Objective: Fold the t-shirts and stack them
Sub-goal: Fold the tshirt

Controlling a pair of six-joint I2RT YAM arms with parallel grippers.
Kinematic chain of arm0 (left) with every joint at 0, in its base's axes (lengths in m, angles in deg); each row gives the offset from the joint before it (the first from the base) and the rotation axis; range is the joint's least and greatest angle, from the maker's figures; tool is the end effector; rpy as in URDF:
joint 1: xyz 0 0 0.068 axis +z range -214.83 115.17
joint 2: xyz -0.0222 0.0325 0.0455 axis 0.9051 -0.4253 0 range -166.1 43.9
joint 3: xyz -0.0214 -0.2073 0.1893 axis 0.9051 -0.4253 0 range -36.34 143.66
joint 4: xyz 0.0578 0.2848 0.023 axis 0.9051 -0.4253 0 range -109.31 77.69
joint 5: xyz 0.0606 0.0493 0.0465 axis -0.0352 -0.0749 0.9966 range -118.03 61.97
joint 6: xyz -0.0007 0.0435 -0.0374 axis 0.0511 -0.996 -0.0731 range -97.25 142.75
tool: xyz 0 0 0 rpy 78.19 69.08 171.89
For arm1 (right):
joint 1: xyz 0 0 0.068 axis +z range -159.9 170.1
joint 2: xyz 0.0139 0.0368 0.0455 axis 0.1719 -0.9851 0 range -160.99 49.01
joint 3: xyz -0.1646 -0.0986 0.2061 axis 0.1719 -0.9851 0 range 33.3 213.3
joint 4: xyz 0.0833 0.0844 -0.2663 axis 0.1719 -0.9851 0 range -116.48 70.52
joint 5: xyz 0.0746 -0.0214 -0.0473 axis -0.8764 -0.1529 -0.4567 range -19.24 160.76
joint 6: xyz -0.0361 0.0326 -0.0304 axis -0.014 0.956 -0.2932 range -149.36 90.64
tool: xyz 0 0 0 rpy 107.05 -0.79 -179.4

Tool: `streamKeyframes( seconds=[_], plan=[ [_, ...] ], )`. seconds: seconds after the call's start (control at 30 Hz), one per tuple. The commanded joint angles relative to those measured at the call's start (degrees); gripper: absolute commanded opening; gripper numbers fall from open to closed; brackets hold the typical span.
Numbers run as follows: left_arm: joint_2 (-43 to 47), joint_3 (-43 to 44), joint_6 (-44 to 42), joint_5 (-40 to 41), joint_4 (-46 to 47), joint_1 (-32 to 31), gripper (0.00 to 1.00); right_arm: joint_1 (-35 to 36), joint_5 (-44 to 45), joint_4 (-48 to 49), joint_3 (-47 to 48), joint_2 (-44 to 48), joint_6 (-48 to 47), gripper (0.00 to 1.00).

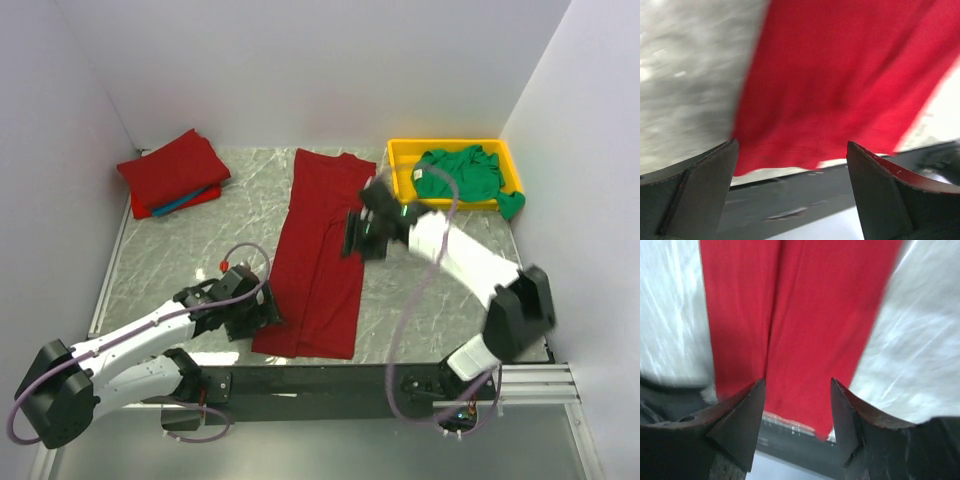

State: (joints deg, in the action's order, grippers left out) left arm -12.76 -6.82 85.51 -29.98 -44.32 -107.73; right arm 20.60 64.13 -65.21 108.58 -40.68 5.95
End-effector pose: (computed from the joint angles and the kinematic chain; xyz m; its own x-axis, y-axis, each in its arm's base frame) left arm 0.1474 -0.1387 0.1702 -0.9041 -0.3729 -0.2086 -0.2419 0.8493 -0.4693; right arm 0.3065 0.1859 0.2767 -0.9298 0.1187 -0.3484 -0.0199 0.9290 0.3695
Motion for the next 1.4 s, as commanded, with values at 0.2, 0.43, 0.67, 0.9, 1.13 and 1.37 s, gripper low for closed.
streamKeyframes(
  seconds=[0.2,0.43,0.67,0.9,1.13,1.37],
  plan=[
    [6.74,-3.33,1.75,3.52,-1.83,-0.08,0.95,21.78,6.01,5.66,-27.12,13.75,21.27,0.61],
    [3.14,-2.18,0.26,3.01,-1.13,-0.08,0.96,28.47,7.34,6.44,-31.68,12.79,27.70,0.61],
    [3.40,-3.50,0.61,2.66,-0.60,-0.08,0.96,30.93,6.81,9.35,-32.66,11.03,29.99,0.59],
    [3.40,-3.77,0.34,2.48,-0.42,-0.08,0.96,32.69,5.23,9.44,-30.55,5.41,29.46,0.52],
    [3.14,-3.68,-0.01,2.83,-0.25,-0.08,0.96,34.54,6.37,6.71,-30.11,3.73,31.04,0.44],
    [2.09,-3.59,-0.10,3.54,-0.33,-0.17,0.92,34.45,7.59,5.48,-31.95,6.72,32.36,0.38]
  ],
)
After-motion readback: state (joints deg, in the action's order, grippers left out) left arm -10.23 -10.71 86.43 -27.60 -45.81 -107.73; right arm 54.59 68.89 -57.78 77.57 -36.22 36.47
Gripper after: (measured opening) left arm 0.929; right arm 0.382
